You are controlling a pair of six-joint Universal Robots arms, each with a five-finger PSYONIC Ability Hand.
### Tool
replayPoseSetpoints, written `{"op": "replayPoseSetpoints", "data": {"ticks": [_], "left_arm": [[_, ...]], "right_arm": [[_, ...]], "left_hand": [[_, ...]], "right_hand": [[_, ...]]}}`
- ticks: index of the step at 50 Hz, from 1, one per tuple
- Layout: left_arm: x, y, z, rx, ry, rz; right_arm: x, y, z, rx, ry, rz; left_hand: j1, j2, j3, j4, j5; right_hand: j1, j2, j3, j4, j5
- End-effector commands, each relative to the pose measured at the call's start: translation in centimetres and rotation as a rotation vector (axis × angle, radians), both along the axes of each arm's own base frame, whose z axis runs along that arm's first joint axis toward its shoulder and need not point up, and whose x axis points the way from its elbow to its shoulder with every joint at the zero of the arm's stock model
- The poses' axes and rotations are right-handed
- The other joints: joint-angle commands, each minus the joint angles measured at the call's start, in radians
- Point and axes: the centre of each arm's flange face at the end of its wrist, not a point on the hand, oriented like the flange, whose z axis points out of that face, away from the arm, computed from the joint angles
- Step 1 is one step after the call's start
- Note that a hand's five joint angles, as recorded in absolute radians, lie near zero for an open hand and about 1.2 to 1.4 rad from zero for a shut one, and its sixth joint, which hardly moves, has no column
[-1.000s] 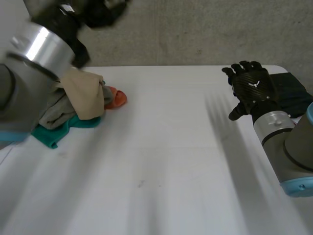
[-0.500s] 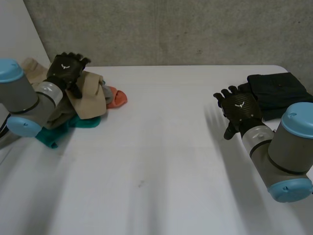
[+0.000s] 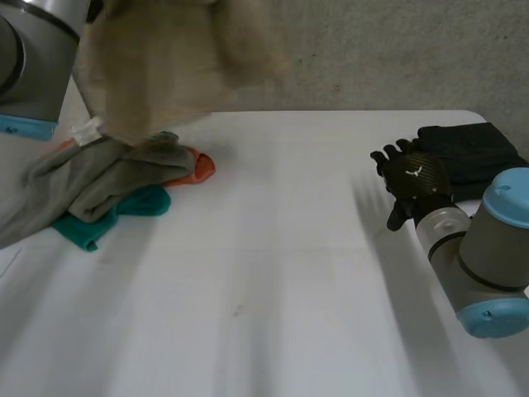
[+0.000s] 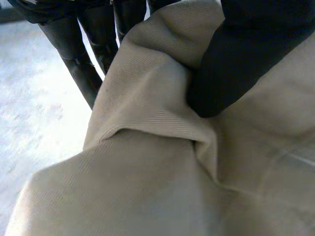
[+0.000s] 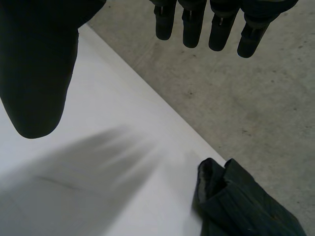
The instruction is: Fold the laundry.
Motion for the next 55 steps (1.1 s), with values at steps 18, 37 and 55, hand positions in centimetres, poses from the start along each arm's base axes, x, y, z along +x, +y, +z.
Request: {"op": "replayPoseSetpoints", "data": {"ticks": [18, 37, 55], "left_arm": [[-3.1, 8.0, -24.1, 0.695, -0.392, -0.185], [4.1, 10.1, -17.4, 0.827, -0.266, -0.006], [1.4, 11.9, -24.8, 1.163, -0.329, 0.02]], "right_arm": [[-5.2, -4.8, 3.5, 0.064, -0.171, -0.154], [-0.8, 2.0, 9.0, 0.144, 0.094, 0.08], [3.8, 7.5, 1.1, 0.223, 0.335, 0.226]], "left_hand": [[-0.081, -0.186, -0.175, -0.193, -0.136], [-0.893, -0.999, -0.987, -1.006, -0.948], [-0.714, -0.819, -0.808, -0.827, -0.769]], "right_hand": [[-0.053, -0.034, -0.034, -0.035, -0.049], [-0.053, -0.034, -0.034, -0.035, -0.049], [0.123, 0.142, 0.142, 0.141, 0.127]]}}
